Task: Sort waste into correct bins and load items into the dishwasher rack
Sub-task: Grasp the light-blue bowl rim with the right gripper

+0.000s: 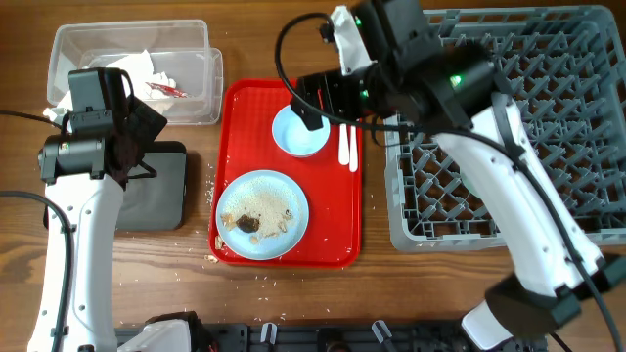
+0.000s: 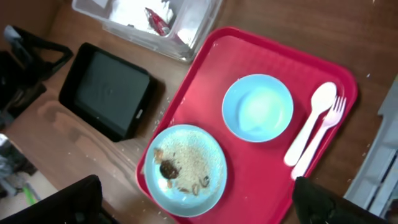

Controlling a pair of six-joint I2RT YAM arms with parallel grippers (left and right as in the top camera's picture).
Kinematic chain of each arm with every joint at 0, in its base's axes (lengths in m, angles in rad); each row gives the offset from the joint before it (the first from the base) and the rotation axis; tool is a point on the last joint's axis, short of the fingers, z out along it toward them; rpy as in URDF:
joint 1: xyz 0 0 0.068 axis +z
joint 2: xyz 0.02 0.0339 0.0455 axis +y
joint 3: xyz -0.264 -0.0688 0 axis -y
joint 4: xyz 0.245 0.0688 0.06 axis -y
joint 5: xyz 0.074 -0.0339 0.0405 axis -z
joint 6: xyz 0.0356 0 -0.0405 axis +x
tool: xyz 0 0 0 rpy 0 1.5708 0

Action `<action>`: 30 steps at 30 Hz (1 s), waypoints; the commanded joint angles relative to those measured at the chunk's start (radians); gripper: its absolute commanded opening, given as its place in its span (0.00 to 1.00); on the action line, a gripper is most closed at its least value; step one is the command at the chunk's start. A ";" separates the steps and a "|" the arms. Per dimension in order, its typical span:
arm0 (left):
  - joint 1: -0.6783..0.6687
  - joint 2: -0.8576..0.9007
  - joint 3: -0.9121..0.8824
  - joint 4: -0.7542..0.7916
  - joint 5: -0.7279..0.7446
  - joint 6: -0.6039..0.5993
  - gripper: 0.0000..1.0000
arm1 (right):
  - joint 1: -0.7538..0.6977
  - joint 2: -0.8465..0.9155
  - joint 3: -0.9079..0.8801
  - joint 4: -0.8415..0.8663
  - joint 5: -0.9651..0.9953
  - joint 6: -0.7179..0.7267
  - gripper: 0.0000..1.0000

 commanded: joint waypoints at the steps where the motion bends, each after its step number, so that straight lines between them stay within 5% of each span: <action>1: 0.003 -0.006 0.000 0.000 -0.023 0.005 1.00 | 0.011 0.070 0.032 0.003 0.010 -0.055 1.00; 15: 0.003 -0.006 0.000 0.000 -0.023 0.004 1.00 | 0.057 0.211 -0.038 0.281 -0.129 -0.012 1.00; 23: 0.003 -0.006 0.000 0.000 -0.023 0.005 1.00 | 0.139 0.394 -0.039 0.285 0.200 -0.032 0.98; 30: 0.003 -0.006 0.000 0.000 -0.023 0.005 1.00 | 0.188 0.512 -0.042 0.300 0.382 0.108 0.77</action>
